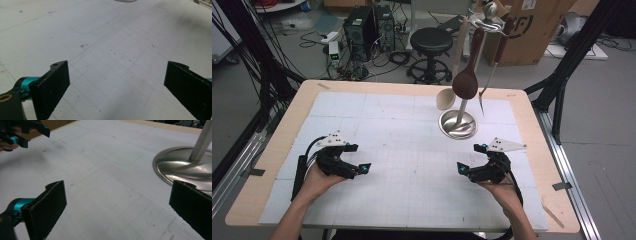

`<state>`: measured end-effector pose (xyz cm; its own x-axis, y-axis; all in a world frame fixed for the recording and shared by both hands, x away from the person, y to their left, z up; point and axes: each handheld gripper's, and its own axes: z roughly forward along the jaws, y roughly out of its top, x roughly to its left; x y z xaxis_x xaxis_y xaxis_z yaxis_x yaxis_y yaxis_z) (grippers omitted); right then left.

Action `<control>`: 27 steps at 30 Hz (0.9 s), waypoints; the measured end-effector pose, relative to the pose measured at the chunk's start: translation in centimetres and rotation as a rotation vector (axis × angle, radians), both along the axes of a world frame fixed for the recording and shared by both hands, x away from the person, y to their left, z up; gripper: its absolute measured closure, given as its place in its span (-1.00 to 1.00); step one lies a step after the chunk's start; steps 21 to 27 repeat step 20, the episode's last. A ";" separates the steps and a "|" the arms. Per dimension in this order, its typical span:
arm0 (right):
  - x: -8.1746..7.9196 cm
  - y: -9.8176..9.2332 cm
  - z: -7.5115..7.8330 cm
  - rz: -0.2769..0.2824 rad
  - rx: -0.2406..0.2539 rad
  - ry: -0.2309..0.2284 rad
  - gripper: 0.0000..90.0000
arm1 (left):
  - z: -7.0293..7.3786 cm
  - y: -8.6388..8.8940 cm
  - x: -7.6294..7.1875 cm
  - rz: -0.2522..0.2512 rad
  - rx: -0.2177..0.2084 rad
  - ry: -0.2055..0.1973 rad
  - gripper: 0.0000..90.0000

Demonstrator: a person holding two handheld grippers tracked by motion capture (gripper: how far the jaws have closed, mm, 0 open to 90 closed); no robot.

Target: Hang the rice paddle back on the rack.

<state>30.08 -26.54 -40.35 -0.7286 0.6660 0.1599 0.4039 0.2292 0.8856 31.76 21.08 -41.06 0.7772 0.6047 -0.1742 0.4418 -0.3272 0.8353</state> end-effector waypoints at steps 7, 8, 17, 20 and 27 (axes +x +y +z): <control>-0.7 -0.9 -0.8 -0.017 0.008 0.008 -1.00 | -0.2 0.1 0.0 0.001 0.007 0.002 -0.85; -0.7 -1.0 -0.9 -0.019 0.009 0.008 -1.00 | -0.3 0.1 0.0 0.001 0.008 0.001 -0.85; -1.7 -2.1 -1.8 -0.044 0.021 0.008 -1.00 | -0.8 0.0 0.0 -0.008 0.029 0.018 -0.85; -1.8 -2.2 -1.9 -0.056 0.031 0.004 -1.00 | -0.9 0.0 0.1 -0.006 0.031 0.019 -0.85; -1.8 -2.2 -1.9 -0.056 0.031 0.004 -1.00 | -0.9 0.0 0.1 -0.006 0.031 0.019 -0.85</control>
